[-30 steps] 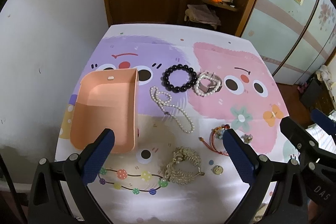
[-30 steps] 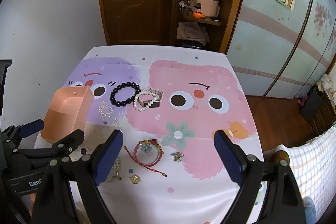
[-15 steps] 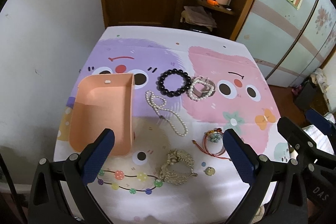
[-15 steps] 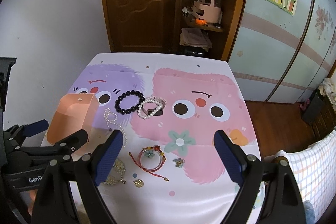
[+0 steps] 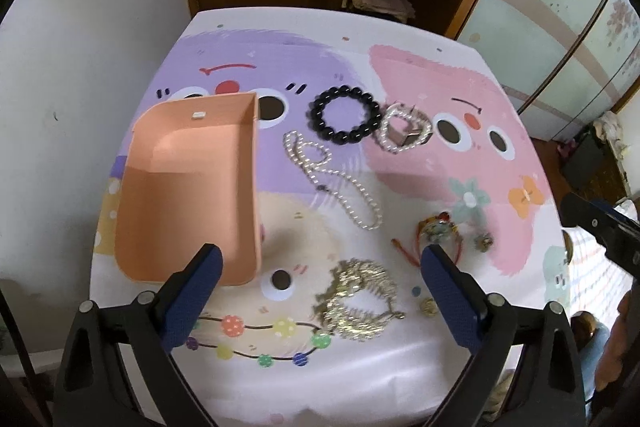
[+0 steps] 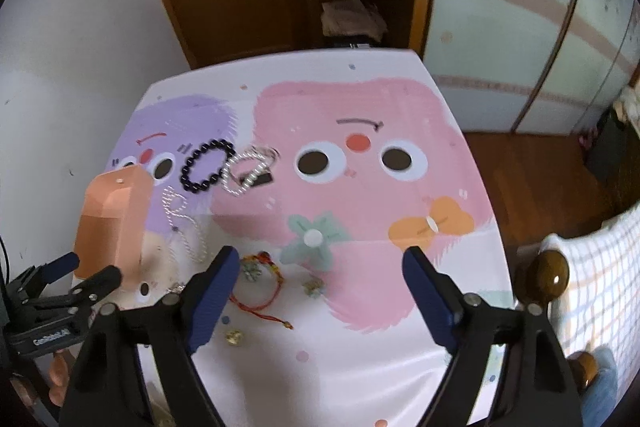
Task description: Organize jewelry
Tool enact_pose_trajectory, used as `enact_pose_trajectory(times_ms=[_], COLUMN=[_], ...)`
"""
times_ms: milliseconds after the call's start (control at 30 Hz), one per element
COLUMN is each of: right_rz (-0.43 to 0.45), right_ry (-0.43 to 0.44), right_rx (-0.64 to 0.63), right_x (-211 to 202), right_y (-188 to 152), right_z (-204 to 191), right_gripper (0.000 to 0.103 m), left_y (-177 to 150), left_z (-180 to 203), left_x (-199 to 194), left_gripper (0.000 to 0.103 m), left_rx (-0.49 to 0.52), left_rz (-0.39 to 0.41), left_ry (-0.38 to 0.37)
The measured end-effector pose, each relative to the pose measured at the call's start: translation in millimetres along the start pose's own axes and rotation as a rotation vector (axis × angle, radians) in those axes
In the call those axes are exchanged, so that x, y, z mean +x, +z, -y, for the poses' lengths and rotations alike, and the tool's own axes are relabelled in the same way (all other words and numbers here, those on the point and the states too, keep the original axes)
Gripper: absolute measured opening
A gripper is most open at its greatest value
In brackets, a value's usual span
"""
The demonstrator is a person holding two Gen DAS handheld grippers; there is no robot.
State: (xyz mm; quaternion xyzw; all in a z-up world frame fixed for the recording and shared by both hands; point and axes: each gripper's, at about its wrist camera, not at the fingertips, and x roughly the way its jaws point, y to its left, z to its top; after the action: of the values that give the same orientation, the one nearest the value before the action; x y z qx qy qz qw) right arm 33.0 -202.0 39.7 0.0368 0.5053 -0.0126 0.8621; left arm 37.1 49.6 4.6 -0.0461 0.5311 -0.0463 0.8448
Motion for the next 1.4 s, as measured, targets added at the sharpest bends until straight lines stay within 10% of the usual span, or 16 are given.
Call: enact_pose_trajectory(times_ms=[400,1400], right_rz=[-0.123,-0.239], right_ry=[0.026,0.101], right_rx=[0.024,-0.141], right_x=[45,92], right_y=[-14,-36], right_z=[26,4], right_gripper=[0.064,0.050], left_y=[-40,-46], left_z=[-7,1], left_x=[8,84], left_gripper=[0.067,0.051], left_rx=[0.097,-0.089], left_rz=[-0.121,-0.315], left_ry=[-0.042,-0.118])
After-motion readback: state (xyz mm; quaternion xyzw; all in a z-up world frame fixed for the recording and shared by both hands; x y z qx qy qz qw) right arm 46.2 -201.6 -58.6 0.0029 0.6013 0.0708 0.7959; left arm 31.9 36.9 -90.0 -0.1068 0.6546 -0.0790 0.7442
